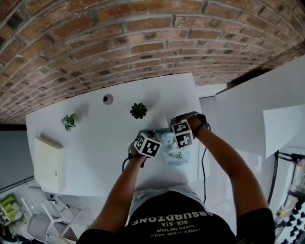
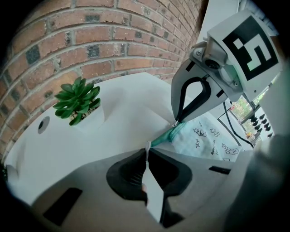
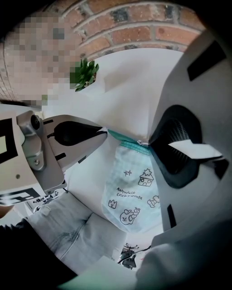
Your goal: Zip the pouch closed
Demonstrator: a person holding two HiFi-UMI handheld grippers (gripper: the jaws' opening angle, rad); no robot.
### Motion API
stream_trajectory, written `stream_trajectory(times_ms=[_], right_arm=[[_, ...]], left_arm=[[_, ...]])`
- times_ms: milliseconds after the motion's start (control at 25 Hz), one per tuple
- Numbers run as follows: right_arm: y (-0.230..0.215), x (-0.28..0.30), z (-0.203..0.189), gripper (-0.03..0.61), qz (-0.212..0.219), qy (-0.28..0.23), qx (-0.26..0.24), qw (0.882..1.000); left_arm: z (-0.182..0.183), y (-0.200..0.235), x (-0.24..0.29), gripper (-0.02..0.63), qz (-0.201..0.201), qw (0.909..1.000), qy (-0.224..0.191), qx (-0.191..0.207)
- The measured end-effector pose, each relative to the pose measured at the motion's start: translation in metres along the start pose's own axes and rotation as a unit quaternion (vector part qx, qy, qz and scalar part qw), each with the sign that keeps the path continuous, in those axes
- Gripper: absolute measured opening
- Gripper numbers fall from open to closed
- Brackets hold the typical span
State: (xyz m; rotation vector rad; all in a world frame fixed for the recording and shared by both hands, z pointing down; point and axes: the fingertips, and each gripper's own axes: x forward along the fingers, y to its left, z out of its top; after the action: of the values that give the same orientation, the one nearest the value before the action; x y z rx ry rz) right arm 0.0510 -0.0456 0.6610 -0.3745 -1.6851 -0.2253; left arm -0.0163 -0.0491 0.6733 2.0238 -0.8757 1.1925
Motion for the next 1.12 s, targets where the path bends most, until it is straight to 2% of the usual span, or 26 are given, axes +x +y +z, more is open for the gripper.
stream_trajectory(times_ms=[1120], right_arm=[[0.004,0.007,-0.017,-0.002,-0.029,-0.020,0.037,0.999]], left_arm=[[-0.001,0.000,0.001,0.023,0.004,1.0000,0.002,-0.002]])
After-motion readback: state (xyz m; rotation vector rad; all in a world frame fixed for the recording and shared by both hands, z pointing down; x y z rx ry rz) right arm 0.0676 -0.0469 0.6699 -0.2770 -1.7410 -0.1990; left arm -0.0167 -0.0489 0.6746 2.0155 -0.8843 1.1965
